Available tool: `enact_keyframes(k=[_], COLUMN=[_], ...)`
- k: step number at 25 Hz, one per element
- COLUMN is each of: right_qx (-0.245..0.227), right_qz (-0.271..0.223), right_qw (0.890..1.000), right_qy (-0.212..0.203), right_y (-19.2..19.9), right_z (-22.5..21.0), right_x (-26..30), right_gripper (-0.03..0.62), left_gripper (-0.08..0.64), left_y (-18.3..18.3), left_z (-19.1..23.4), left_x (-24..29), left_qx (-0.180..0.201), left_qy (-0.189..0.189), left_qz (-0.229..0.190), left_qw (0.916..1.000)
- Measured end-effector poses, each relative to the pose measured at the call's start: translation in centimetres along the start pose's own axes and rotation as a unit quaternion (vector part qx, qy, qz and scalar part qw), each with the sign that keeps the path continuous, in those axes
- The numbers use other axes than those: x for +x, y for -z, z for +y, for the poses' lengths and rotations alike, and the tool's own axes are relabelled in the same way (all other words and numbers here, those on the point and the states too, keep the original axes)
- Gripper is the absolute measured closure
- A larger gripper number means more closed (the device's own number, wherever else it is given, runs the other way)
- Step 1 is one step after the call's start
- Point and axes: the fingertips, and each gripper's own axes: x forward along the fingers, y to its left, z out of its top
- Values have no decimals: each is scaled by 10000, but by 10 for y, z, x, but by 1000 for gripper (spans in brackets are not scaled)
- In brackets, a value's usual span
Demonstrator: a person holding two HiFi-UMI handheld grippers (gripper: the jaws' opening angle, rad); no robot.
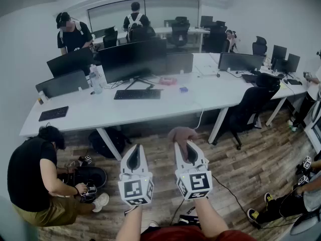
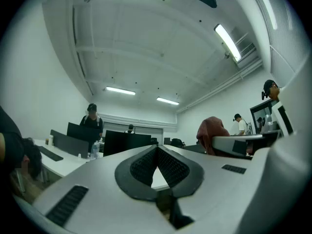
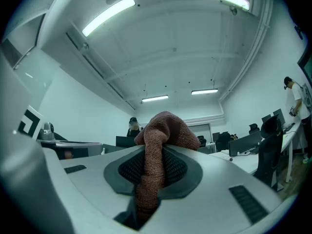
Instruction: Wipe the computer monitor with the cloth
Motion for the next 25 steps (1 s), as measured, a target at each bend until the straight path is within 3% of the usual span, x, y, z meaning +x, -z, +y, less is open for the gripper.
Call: enact_keyframes(k=[13, 25], right_qx=[41, -42], right_qz=[-18, -195], right_qw=[10000, 9998], right_qy=[-36, -5], right_y=[6, 7], right_z=[-26, -80], right_x=[3, -3], right_gripper=[515, 515], left_gripper=[537, 537], left_y=[3, 2], left_z=[-19, -76], left_x=[12, 44], left_qx=[12, 225], left_qy=[-44, 69], left_qz=[16, -85], left_qw=[10000, 9997])
